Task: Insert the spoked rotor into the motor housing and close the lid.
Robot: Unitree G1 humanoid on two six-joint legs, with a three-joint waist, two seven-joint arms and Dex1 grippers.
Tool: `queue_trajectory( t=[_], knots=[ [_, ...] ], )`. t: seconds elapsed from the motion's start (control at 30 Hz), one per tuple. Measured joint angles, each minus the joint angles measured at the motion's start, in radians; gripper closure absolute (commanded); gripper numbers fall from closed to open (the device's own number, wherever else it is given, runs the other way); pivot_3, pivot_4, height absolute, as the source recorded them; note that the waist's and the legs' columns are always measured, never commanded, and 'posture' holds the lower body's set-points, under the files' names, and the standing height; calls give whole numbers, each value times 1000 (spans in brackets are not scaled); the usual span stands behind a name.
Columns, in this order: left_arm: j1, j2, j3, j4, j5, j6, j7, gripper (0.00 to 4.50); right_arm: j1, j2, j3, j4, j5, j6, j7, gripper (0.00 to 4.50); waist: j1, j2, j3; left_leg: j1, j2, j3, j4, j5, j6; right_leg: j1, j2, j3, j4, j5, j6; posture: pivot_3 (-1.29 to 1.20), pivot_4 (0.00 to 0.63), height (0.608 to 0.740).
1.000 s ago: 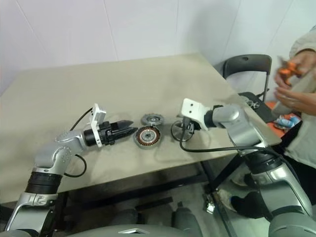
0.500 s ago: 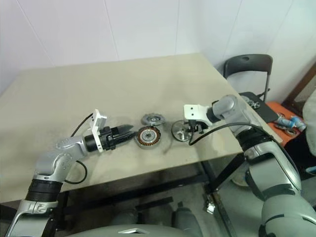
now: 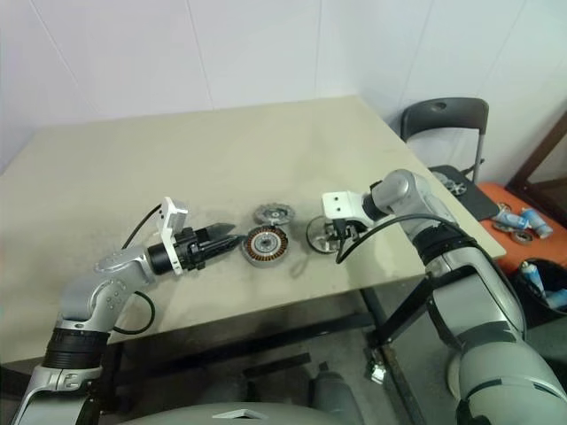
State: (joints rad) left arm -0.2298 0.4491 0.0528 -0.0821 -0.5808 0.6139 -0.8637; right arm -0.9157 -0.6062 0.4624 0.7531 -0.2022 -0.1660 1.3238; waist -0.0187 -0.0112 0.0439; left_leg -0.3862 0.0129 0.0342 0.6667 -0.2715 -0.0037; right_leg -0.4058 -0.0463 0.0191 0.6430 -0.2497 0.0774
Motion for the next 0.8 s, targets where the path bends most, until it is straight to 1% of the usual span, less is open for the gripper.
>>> queue_trajectory(
  t=[0.2, 0.23, 0.33, 0.8],
  knots=[
    [0, -3, 0, 0, 0, 1, 3, 1799, 3, 0, -1, 0, -11, -17, 0, 2865, -1, 0, 0, 2, 0, 0, 0, 0, -1, 0, 0, 0, 3, 0, 0, 0, 0, 740],
    [0, -4, 0, 0, 0, 1, 5, 1799, 4, 0, -1, 0, -11, -17, 0, 3244, -1, 0, 0, 2, 0, 0, 0, 0, -1, 0, 0, 1, 3, 0, 0, 0, 0, 740],
    [0, -4, 0, 0, 0, 5, 10, 1799, 4, 0, -11, -3, -10, -19, -2, 4016, -1, 0, 0, 2, 0, 1, 0, 0, -1, 0, 0, 1, 3, 0, 0, 0, 0, 740],
    [-2, -12, 0, 0, 0, 6, 17, 1799, 4, 5, -11, -1, -14, -27, -17, 4058, -2, 0, 0, 4, 0, 3, 0, 0, -1, 1, 0, 3, 4, 0, -1, 0, 0, 740]
  ],
)
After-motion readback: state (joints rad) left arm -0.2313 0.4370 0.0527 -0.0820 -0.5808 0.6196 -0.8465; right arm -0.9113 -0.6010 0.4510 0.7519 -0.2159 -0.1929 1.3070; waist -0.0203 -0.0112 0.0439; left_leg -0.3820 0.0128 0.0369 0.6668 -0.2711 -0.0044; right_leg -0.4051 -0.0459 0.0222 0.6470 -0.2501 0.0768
